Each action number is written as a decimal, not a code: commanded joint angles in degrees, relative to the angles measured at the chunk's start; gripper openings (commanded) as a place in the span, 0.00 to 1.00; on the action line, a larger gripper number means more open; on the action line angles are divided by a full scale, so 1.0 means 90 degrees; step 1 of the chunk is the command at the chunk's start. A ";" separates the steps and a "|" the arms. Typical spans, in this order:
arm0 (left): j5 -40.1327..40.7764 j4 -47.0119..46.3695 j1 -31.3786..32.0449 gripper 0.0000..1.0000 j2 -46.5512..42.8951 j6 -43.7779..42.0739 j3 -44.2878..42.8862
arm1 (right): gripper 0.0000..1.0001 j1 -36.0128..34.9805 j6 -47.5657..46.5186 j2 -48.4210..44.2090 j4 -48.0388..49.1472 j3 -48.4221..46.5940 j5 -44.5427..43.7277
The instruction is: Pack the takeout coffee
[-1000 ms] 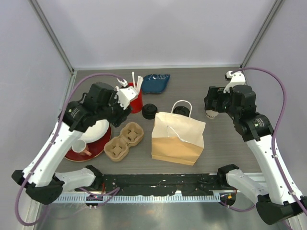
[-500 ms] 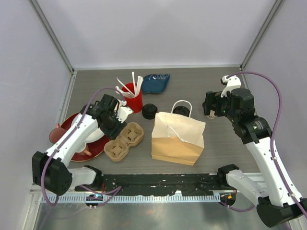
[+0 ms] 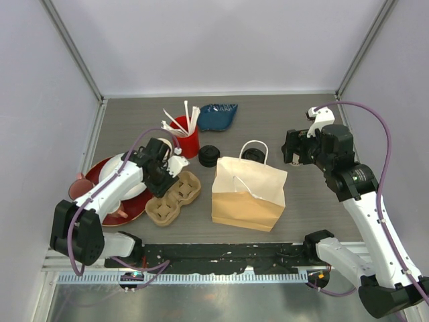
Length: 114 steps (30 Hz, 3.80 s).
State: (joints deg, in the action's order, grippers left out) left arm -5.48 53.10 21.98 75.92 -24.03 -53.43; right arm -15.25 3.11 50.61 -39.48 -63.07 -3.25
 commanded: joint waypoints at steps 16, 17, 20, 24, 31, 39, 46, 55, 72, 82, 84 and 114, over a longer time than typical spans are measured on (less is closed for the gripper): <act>-0.0349 0.0662 -0.0059 0.00 -0.0535 -0.0143 -0.0596 | 0.96 0.0024 0.0025 -0.0125 0.0139 -0.0141 0.0126; -0.0349 0.0701 -0.0059 0.00 -0.0555 -0.0133 -0.0626 | 0.96 0.0024 0.0015 -0.0125 0.0110 -0.0151 0.0126; -0.0485 0.0896 -0.0069 0.00 -0.0603 -0.0094 -0.0762 | 0.96 0.0024 0.0025 -0.0135 0.0032 -0.0190 0.0117; -0.0515 0.1043 -0.0069 0.00 -0.0759 -0.0064 -0.0860 | 0.96 0.0024 0.0025 -0.0155 -0.0017 -0.0239 0.0117; -0.0505 0.1433 -0.0059 0.00 -0.1227 0.0150 -0.1484 | 0.96 0.0024 0.0044 -0.0184 -0.0134 -0.0492 0.0136; -0.0378 0.2370 -0.0050 0.00 -0.1561 0.0229 -0.3153 | 0.86 0.0024 0.0132 0.0167 -0.0534 -0.2138 0.0514; -0.0114 0.2839 -0.0030 0.00 -0.1288 0.0580 -0.5076 | 0.67 -0.0112 0.1050 0.1074 -0.0409 -0.4114 0.2156; -0.0446 0.3133 0.0204 0.00 -0.0906 0.0687 -0.5899 | 0.73 -0.4639 -0.0295 0.2888 -0.0542 -0.5684 -0.0558; -0.1081 0.3201 0.0302 0.00 -0.1014 0.0874 -0.6173 | 0.69 -0.5523 -0.1547 0.5607 -0.1023 -0.7523 -0.0557; -0.0720 0.3065 0.0293 0.00 -0.1014 0.0766 -0.5939 | 0.63 -0.5523 -0.1206 0.5539 -0.0916 -0.7387 0.0272; -0.0681 0.3026 0.0302 0.00 -0.1023 0.0756 -0.5909 | 0.64 -0.5523 -0.1137 0.5461 -0.0789 -0.7300 0.0711; -0.1432 0.2869 0.0292 0.00 -0.1307 0.0903 -0.5782 | 0.65 -0.5289 -0.0746 0.3966 0.1467 -0.4193 0.0595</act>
State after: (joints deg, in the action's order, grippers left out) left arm -15.27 80.29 24.73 64.53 -16.73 -106.06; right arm -62.94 -4.56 88.42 -31.14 -100.27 1.23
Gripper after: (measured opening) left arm 0.023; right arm 0.657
